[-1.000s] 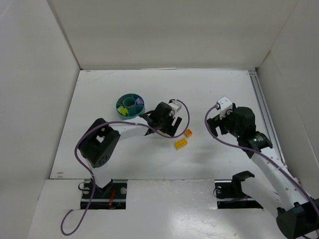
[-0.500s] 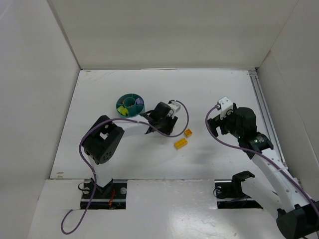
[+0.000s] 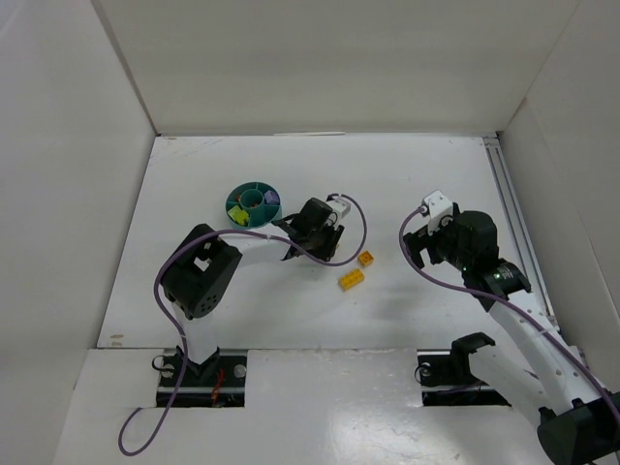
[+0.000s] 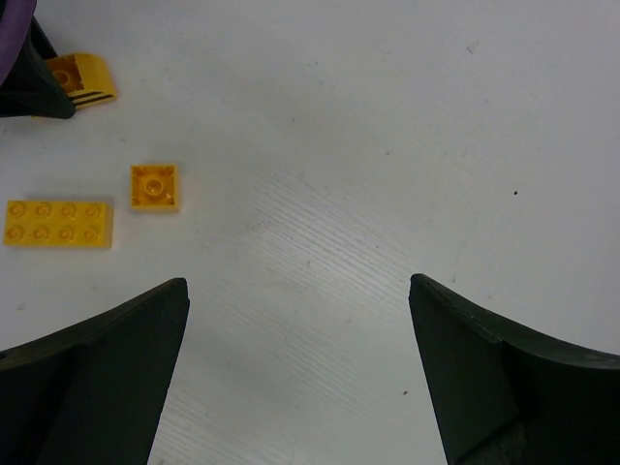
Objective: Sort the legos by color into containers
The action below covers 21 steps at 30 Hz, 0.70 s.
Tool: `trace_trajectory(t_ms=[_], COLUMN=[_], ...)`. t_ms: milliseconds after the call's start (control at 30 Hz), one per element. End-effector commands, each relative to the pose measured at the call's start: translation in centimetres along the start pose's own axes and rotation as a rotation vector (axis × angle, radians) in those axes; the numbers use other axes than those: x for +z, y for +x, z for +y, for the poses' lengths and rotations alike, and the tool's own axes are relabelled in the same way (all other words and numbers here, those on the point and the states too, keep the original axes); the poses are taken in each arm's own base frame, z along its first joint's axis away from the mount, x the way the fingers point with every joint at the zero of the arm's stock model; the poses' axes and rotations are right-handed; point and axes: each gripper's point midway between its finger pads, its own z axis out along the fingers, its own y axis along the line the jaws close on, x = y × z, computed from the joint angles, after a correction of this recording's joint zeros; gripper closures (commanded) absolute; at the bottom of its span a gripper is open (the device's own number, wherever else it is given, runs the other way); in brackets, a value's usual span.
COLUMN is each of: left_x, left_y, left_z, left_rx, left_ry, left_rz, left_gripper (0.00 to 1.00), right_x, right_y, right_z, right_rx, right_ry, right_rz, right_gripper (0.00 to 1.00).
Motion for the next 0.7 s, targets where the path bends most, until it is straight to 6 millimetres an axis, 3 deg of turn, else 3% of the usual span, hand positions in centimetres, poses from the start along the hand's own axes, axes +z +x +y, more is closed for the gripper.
trace_trajectory(t_ms=[0,367,500,667], left_x=[-1.0,-2.3,-4.4,-9.3], left_y=[-1.5,-2.8,-5.0,-8.9], left_z=[-0.2,0.0,0.1,0.2], left_rx=[-0.005,-0.023,-0.047,-0.1], left_ry=[0.002,-0.023,-0.046,-0.071], left_rz=[-0.041,-0.087,-0.162,-0.313], left_gripper=[0.77,0.92,0.98,0.99], right_x=[-0.2,0.0,0.2,0.2], right_y=[-1.0,-0.7,-0.5,-0.8], right_z=[-0.2,-0.3,-0.2,-0.3], right_rx=[-0.011,-0.01,-0.009,-0.01], right_ry=[0.0,0.006,0.004,0.006], right_rz=[-0.04,-0.027,-0.018,-0.027], right_gripper=[0.0,0.0,0.0,0.0])
